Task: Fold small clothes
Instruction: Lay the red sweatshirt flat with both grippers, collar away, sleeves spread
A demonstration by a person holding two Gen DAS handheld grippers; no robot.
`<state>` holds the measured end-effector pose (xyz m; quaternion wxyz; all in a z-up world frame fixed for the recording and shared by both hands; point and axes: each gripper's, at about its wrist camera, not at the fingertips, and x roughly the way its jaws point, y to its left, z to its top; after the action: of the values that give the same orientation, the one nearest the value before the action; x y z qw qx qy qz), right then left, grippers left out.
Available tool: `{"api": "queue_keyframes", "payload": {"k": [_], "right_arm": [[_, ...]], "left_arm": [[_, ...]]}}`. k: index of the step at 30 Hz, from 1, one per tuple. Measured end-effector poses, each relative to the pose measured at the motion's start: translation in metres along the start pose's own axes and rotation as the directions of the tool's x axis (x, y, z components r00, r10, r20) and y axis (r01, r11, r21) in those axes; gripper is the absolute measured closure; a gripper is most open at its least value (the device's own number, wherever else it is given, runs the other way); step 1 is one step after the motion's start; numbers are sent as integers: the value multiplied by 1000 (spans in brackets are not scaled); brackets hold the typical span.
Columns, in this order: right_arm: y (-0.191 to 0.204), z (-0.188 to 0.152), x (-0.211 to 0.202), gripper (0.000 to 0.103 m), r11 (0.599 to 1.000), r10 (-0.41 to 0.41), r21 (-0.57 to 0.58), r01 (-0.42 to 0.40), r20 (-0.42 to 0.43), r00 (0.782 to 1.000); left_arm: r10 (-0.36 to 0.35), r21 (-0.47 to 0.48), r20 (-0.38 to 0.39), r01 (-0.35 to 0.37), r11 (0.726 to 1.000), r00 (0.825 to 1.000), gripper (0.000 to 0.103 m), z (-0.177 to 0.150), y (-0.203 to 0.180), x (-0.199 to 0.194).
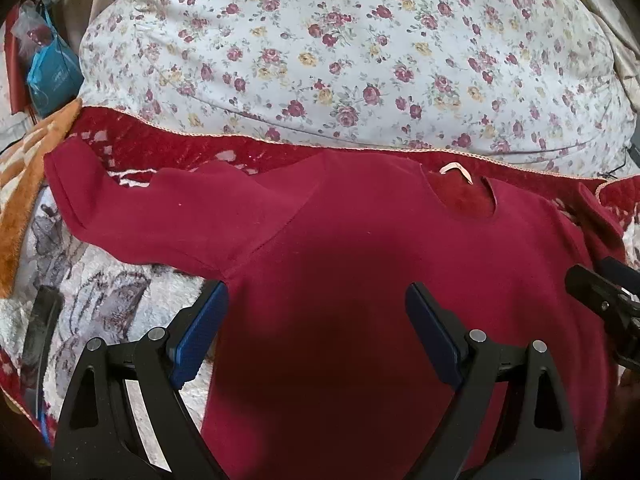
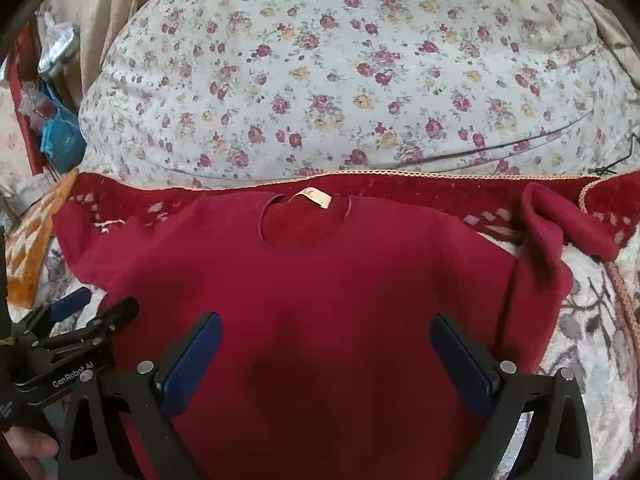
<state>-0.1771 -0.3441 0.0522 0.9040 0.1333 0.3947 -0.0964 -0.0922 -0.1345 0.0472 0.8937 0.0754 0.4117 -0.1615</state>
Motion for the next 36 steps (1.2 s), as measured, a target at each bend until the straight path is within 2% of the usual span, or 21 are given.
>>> {"api": "queue_keyframes", "payload": {"k": [10, 16, 26, 36], "right_arm": [[-6, -2, 0, 0, 999, -39, 22, 39, -6, 999], [-7, -4, 5, 0, 999, -23, 33, 24, -30, 999], [-6, -5, 8, 0, 999, -29, 24, 30, -38, 999], [-6, -6, 7, 0, 999, -38, 30, 38, -9, 999]], "left_arm": [[-5, -11, 15, 5, 1000, 1000, 13, 0, 2, -4], [12, 3, 10, -12, 1000, 1000, 13, -1, 0, -4], [-23, 8, 0, 23, 1000, 1000, 13, -2, -3, -2], [-24, -10, 0, 24, 1000, 1000, 13, -2, 0, -1]]}}
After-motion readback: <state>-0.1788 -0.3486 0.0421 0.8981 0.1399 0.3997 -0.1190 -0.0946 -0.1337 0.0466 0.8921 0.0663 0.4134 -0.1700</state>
